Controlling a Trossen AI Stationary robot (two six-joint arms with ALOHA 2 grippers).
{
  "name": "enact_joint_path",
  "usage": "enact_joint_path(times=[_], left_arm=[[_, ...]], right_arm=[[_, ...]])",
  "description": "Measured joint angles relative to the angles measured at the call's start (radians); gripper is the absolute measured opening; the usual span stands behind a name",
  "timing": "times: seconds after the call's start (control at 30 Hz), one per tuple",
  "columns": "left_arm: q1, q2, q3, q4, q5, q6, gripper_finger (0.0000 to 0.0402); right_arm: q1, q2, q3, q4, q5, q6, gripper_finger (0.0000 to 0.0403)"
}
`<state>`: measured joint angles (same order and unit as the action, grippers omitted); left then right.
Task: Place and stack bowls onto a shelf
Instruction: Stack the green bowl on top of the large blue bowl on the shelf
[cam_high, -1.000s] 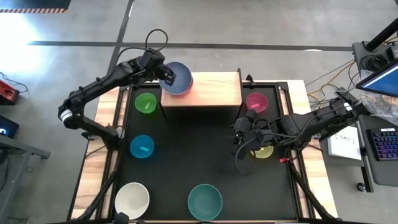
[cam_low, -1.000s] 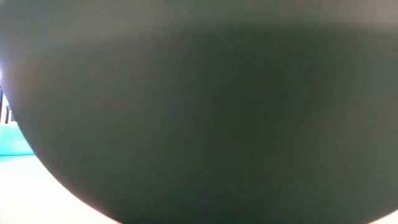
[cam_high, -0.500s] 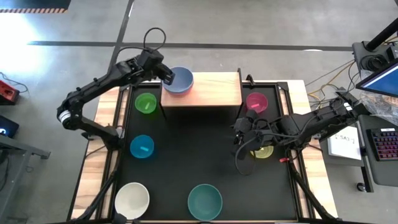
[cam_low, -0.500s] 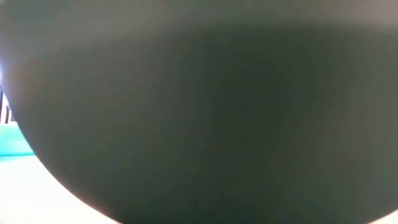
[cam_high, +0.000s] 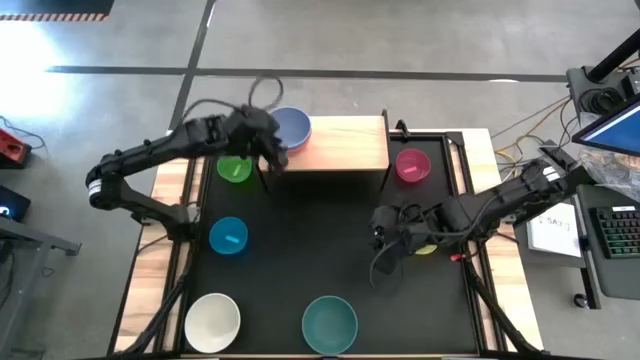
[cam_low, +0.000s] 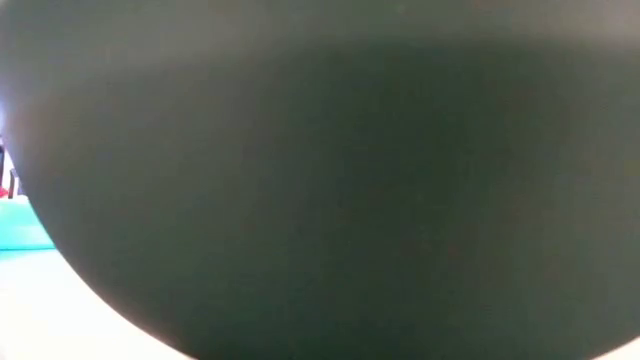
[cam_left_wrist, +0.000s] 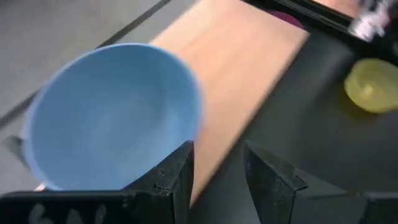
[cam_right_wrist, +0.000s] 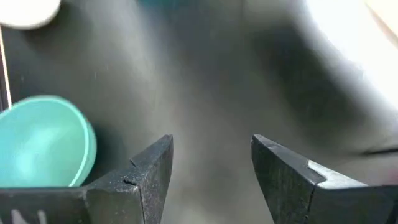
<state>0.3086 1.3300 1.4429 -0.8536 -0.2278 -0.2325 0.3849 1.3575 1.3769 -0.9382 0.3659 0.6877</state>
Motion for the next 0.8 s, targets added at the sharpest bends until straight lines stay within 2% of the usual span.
enact_joint_path(times=[0.1,0.23,0.37,0.57,0.8], left_arm=[[-0.093,0.001,0.000,-0.022,-0.073,-0.011,0.0121],[-0.160,-0.001,0.000,-0.104,-0.088,-0.062,0.0121],[-0.200,-0.002,0.000,-0.177,-0.108,-0.110,0.0121],[-0.246,-0.003,0.000,-0.207,-0.130,-0.126,0.0121],[-0.301,-0.003,0.000,-0.266,-0.130,-0.137,0.0121]], right_arm=[[0.019,0.040,0.000,0.001,-0.059,0.057,0.0205],[0.051,0.110,-0.001,0.012,-0.138,0.170,0.0205],[0.070,0.180,-0.001,0.021,-0.207,0.310,0.0205],[0.100,0.256,-0.001,0.180,-0.288,0.405,0.0205],[0.134,0.327,0.006,0.257,-0.314,0.508,0.0205]])
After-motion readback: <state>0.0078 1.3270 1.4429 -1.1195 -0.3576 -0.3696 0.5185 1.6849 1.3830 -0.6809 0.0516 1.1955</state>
